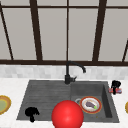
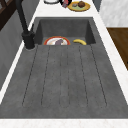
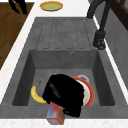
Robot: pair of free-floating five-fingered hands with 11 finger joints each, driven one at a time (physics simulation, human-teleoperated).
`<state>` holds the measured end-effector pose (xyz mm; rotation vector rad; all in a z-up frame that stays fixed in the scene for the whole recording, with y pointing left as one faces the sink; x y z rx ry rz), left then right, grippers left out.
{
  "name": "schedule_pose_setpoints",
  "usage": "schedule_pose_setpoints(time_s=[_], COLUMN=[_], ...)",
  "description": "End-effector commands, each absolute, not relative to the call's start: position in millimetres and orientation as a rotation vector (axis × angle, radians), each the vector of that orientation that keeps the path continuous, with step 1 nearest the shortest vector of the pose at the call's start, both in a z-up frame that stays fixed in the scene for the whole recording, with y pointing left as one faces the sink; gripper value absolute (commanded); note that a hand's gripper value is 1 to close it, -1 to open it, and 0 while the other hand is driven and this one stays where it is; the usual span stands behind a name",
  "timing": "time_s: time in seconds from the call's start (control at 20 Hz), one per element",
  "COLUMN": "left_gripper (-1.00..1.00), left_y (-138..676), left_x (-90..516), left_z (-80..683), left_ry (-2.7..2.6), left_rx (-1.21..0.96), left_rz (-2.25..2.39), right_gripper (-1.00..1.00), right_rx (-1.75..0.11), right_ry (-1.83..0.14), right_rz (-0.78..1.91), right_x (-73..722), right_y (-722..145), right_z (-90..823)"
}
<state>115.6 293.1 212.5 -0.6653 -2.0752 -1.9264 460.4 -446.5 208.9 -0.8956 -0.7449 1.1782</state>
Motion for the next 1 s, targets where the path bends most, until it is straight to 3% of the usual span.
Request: schedule_pose_setpoints(time_s=[0.0, 0.6, 0.95], left_gripper=[0.00, 0.00, 0.00], left_y=[293.1, 293.1, 293.1], left_x=[115.6, 115.6, 115.6], left_z=[212.5, 212.5, 212.5], left_ry=[-2.075, -2.075, -2.075], left_rx=[-0.665, -0.665, -0.665], left_rz=[-1.926, -1.926, -1.926], right_gripper=[1.00, 1.00, 1.00], right_rx=[-0.896, -0.957, -0.843], right_ry=[-0.746, -0.717, -0.740], right_rz=[1.178, 1.160, 1.103], right_x=[462.7, 500.0, 536.0], right_y=[-415.6, -337.8, -318.8], right_z=[213.3, 177.2, 127.4])
